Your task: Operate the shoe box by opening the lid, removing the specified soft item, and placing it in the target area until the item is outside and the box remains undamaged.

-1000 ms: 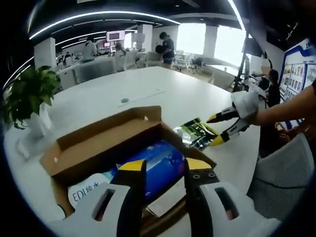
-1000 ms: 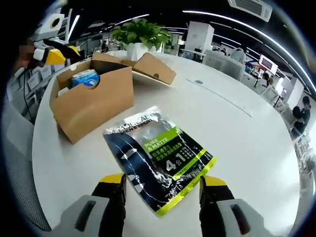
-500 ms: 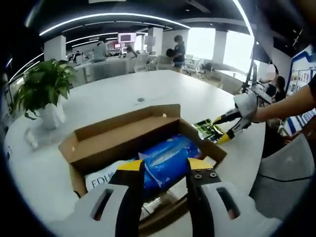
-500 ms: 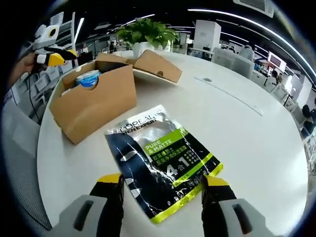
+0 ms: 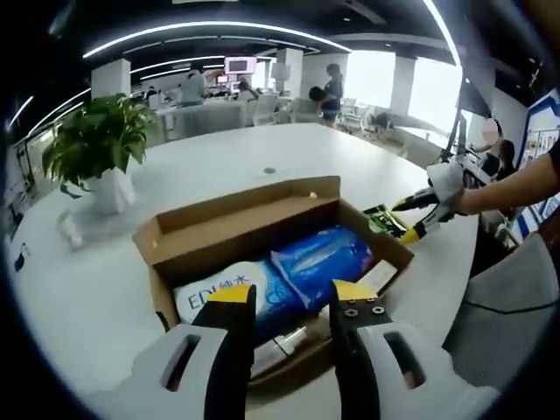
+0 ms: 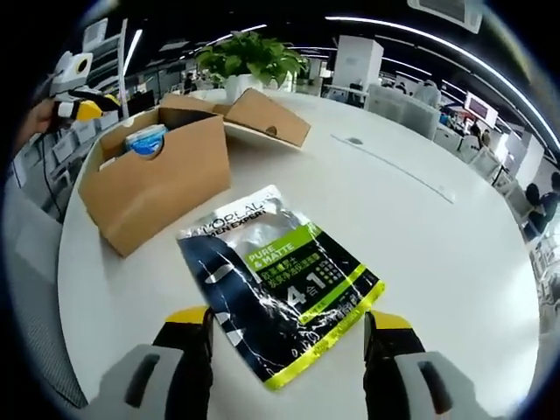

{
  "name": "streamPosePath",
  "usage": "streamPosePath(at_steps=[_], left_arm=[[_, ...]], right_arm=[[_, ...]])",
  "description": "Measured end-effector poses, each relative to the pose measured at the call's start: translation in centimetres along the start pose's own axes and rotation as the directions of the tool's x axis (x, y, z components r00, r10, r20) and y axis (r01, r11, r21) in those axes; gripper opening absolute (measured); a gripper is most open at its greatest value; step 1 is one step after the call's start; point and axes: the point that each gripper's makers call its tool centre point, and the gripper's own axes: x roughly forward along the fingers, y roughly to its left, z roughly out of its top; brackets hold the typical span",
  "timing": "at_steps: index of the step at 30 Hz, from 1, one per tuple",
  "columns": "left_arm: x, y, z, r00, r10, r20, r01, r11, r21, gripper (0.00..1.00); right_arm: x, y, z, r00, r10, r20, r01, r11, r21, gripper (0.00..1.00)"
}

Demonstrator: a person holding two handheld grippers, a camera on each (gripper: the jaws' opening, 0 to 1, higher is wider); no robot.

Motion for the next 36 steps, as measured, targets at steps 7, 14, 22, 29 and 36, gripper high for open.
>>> streamPosePath(at_steps=[7,14,22,29,36], left_arm=[[-0.9,0.7,-0.1,1.0,0.021,0.011,-0.021,1.0,-0.017,0.33],[-1.6,1.6,-0.3,0.999,0.037,0.02,-0.036,0.999,-0.021,0.33],[-2.4,2.5,-0.8,0.998,0.056,0.015,-0.056,0.998,-0.025,0.34],[-2.8,3.2,-1.0,0.997,0.07,0.013,-0.07,0.997,-0.026,0.34],[-2.9,3.8,-1.2,0.997,0.074,0.003,-0.074,0.997,-0.008,0.34]], right_arm=[[0.3,0.0,-0.1,0.999,0.033,0.007,-0.033,0.999,0.019,0.74],[0.5,0.4,0.3,0.997,0.074,0.016,-0.074,0.997,-0.03,0.74],[0.9,0.4,0.8,0.993,0.121,0.006,-0.12,0.989,-0.083,0.74],[1.4,1.0,1.5,0.988,0.157,-0.006,-0.156,0.98,-0.127,0.71],[1.5,1.0,1.6,0.988,0.151,-0.009,-0.151,0.981,-0.121,0.71]])
